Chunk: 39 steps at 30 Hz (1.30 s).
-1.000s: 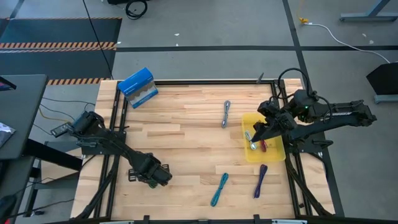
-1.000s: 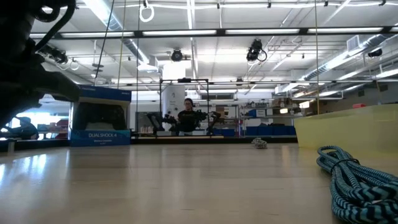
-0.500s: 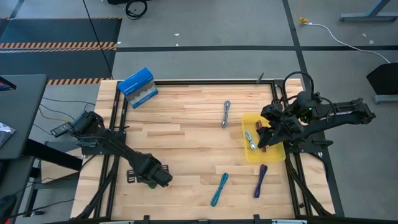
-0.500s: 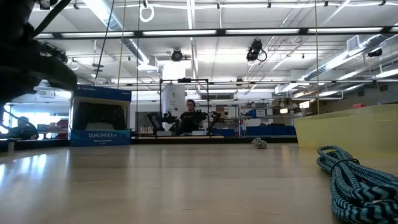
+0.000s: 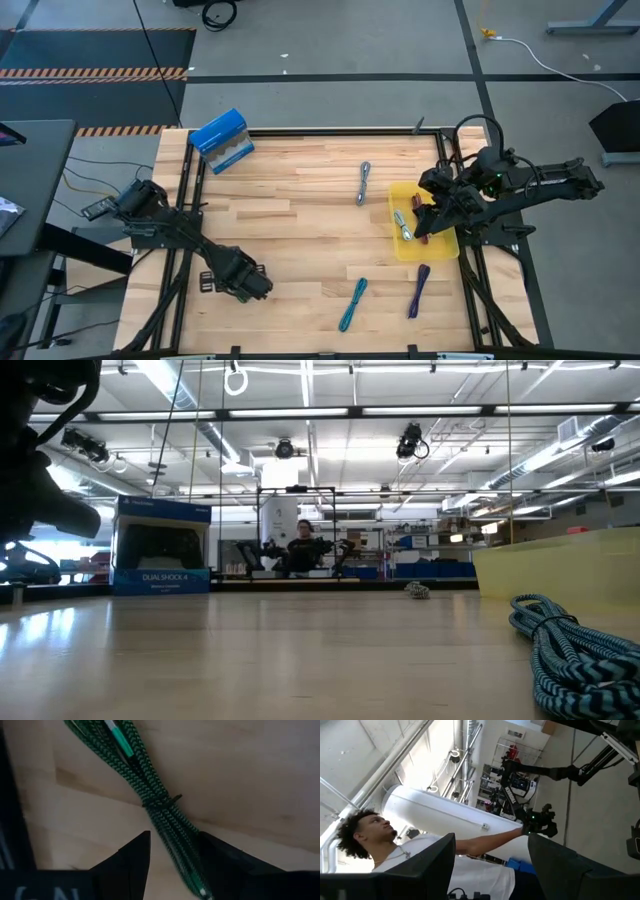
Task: Pick and place USB-C Cables
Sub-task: Put the green USB cable into the yellow container
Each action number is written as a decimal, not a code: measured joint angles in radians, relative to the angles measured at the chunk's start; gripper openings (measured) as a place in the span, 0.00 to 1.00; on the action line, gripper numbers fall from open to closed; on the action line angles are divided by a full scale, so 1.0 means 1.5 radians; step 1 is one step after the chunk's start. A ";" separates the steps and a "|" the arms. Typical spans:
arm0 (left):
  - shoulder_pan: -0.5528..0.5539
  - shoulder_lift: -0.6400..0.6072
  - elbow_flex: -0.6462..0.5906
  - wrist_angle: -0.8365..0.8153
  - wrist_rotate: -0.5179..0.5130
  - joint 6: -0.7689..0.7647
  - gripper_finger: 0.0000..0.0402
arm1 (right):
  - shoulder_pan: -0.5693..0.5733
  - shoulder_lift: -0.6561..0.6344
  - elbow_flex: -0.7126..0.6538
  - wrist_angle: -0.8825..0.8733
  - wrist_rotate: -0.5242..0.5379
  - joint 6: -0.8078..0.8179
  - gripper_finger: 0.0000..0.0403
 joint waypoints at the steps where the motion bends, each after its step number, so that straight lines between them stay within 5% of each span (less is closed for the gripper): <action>1: 0.000 -0.001 -0.006 0.011 -0.001 0.002 0.43 | 0.000 0.000 0.000 0.000 0.001 0.002 0.63; 8: -0.001 -0.004 -0.036 0.133 -0.030 0.015 0.38 | 0.000 0.000 0.000 0.000 0.036 0.001 0.63; 17: 0.000 -0.002 -0.038 0.230 -0.136 0.054 0.05 | 0.000 0.000 0.000 -0.001 0.076 -0.018 0.63; 31: 0.008 0.003 -0.041 0.551 -0.543 0.147 0.05 | -0.003 0.000 0.000 -0.003 0.136 -0.036 0.63; 39: 0.044 0.003 -0.041 0.867 -0.684 0.427 0.05 | -0.024 0.003 0.000 -0.074 0.228 -0.062 0.63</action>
